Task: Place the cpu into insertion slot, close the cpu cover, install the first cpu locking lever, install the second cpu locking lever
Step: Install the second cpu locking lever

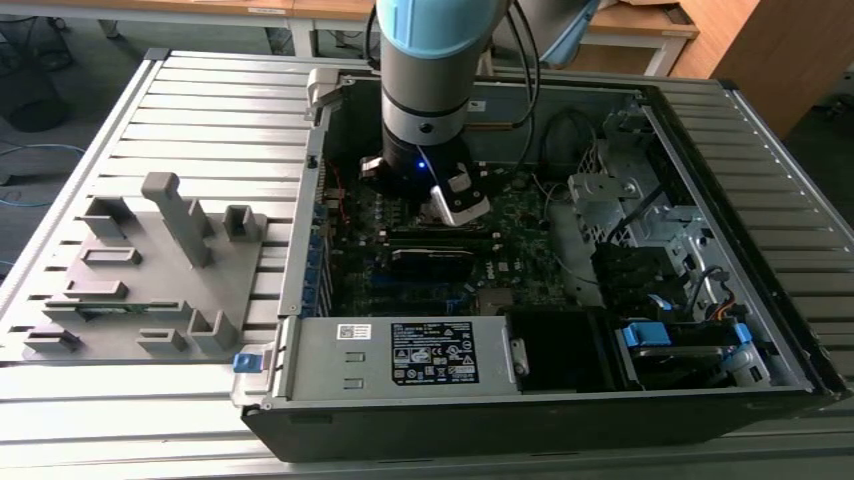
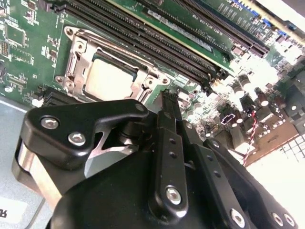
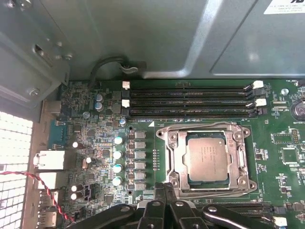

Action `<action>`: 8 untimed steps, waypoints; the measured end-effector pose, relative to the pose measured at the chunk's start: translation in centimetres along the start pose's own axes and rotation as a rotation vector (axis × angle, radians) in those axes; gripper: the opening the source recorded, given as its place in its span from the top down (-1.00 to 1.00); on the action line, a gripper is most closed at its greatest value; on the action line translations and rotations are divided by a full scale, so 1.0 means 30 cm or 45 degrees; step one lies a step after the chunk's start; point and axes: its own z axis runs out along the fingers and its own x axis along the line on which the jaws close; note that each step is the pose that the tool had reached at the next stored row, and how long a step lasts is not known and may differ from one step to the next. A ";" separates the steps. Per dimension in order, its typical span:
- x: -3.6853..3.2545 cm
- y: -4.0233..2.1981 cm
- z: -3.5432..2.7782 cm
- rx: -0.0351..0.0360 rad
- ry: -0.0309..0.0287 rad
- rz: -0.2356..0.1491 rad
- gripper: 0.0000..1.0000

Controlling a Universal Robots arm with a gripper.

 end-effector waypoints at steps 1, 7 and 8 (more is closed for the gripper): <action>0.000 0.000 0.000 0.0002 0.0001 0.000 0.79; -0.002 0.008 0.004 0.0480 -0.0072 0.024 0.79; -0.005 0.012 0.006 0.0480 -0.0077 0.026 0.79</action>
